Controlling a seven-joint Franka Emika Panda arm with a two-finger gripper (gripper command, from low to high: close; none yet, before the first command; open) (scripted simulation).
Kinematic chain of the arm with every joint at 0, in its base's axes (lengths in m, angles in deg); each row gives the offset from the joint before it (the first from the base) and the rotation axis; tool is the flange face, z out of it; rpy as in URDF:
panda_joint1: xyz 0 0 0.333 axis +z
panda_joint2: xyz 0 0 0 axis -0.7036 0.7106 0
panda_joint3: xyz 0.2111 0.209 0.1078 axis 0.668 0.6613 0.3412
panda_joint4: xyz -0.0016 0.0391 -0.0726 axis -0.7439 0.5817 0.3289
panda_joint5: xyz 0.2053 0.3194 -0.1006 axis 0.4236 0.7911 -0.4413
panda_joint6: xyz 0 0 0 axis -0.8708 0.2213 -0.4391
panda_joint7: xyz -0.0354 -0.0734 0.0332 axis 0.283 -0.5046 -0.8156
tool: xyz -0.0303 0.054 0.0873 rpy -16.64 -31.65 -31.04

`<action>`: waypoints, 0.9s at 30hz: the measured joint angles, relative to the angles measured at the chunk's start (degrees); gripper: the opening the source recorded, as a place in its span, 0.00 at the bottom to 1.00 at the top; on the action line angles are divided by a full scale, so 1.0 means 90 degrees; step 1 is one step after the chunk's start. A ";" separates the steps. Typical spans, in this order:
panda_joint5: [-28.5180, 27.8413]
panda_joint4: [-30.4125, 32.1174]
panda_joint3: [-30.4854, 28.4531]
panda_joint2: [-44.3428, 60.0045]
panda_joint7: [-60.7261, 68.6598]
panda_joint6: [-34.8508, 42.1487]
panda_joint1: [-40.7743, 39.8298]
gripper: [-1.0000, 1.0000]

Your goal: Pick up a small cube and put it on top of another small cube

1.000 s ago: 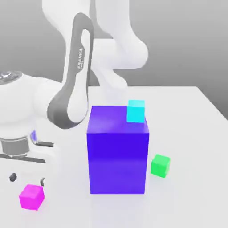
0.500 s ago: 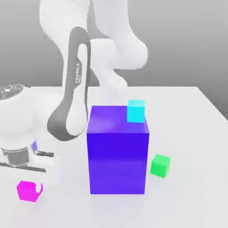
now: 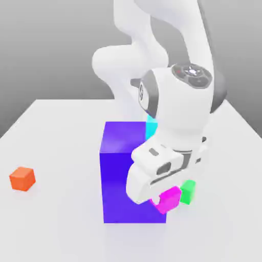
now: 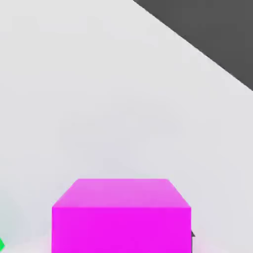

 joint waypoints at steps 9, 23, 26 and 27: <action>0.0531 0.1990 0.0191 -0.1608 0.1390 -0.0930 0.1042 0.00; 0.0850 0.2528 -0.0090 -0.0118 0.1872 -0.3221 0.1142 1.00; 0.0875 0.2524 -0.0090 -0.0033 0.1891 -0.3307 0.1147 1.00; 0.0855 0.2528 -0.0094 -0.0106 0.1878 -0.3240 0.1148 1.00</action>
